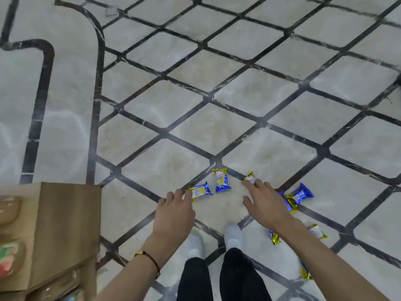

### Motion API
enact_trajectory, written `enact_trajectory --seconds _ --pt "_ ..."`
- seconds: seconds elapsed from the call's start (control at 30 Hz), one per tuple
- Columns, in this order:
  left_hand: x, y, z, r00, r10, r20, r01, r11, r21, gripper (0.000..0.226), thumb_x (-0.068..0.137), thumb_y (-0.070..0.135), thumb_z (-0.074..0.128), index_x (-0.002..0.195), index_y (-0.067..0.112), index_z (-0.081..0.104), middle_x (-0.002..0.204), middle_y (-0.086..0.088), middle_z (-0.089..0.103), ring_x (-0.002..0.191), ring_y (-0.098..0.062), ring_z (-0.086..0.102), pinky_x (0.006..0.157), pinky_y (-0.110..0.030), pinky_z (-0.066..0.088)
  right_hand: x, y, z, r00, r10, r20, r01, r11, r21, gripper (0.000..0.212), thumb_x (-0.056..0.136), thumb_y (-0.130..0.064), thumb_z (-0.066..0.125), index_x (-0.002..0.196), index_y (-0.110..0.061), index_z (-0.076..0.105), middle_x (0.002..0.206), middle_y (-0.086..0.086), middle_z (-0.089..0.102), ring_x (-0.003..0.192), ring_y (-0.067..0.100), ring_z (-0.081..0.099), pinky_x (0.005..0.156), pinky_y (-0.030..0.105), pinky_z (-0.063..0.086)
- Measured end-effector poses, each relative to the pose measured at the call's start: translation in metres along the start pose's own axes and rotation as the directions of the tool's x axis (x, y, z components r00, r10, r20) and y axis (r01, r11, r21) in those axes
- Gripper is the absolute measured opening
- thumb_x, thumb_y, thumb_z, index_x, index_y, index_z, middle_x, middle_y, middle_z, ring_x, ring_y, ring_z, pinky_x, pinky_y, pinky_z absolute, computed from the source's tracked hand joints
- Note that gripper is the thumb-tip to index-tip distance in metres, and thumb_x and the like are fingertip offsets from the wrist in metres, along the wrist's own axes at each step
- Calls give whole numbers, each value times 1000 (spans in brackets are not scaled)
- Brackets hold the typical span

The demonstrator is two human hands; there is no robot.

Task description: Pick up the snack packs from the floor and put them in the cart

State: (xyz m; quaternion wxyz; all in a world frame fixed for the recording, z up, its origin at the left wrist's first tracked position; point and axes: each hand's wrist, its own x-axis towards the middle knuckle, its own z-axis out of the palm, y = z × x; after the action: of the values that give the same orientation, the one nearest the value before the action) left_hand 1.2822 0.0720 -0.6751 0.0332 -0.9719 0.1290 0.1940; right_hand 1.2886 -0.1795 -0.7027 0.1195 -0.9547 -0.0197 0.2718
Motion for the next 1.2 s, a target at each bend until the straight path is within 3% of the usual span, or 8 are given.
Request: enact_trajectory --seconds 0.1,0.2,0.37,0.5,0.73,0.87,1.03,1.2 --pt "36 1 75 994 36 107 -35 999 -11 46 67 20 75 111 13 62 92 -7 63 81 -32 62 65 -41 50 50 17 64 1000 18 2 -18 1000 2 48 95 -34 45 142 -23 38 125 10 54 112 34 49 80 43 50" --pt "71 -3 148 985 60 160 -52 997 -57 47 90 28 55 135 18 45 123 -8 57 108 -33 55 86 -42 46 93 31 137 999 41 1 -41 999 16 48 95 -32 46 142 -23 39 124 11 55 114 33 49 80 40 47" --pt "134 -15 268 994 -11 111 49 936 -350 48 100 38 47 144 25 37 129 -6 50 114 -33 47 90 -48 46 150 41 255 995 85 41 -87 996 35 55 93 -33 47 144 -23 31 114 10 56 104 34 52 74 40 44" --pt "173 -19 359 992 59 107 -42 986 -160 60 95 44 49 150 32 28 135 -6 44 114 -33 46 89 -47 44 193 50 336 990 135 -31 -133 989 62 71 91 -42 52 152 -27 19 115 12 50 100 35 49 75 42 45" --pt "241 -20 473 990 64 127 -55 996 -69 87 86 49 63 153 32 11 142 -11 36 125 -37 40 102 -51 37 308 59 398 966 213 -144 -192 971 145 88 83 -59 61 151 -34 12 128 21 43 116 44 45 85 49 48" --pt "259 -23 506 987 97 131 -97 995 -8 100 87 36 68 155 31 -4 133 -13 43 114 -36 46 90 -49 42 358 61 406 963 264 -56 -249 949 192 104 75 -55 73 151 -39 4 138 23 35 118 47 45 85 47 46" --pt "257 -22 506 996 74 58 -71 996 -48 95 89 30 62 156 37 -5 122 -11 48 101 -33 51 78 -43 41 369 55 411 967 254 -17 -251 962 111 84 78 -46 71 144 -32 20 120 24 51 103 44 56 74 39 45" --pt "245 -23 458 996 -82 23 85 977 -195 82 92 40 57 155 39 5 116 -11 48 97 -33 53 71 -41 43 331 43 371 973 222 -60 -215 971 102 75 80 -42 70 140 -29 27 117 21 50 99 41 57 71 39 44"
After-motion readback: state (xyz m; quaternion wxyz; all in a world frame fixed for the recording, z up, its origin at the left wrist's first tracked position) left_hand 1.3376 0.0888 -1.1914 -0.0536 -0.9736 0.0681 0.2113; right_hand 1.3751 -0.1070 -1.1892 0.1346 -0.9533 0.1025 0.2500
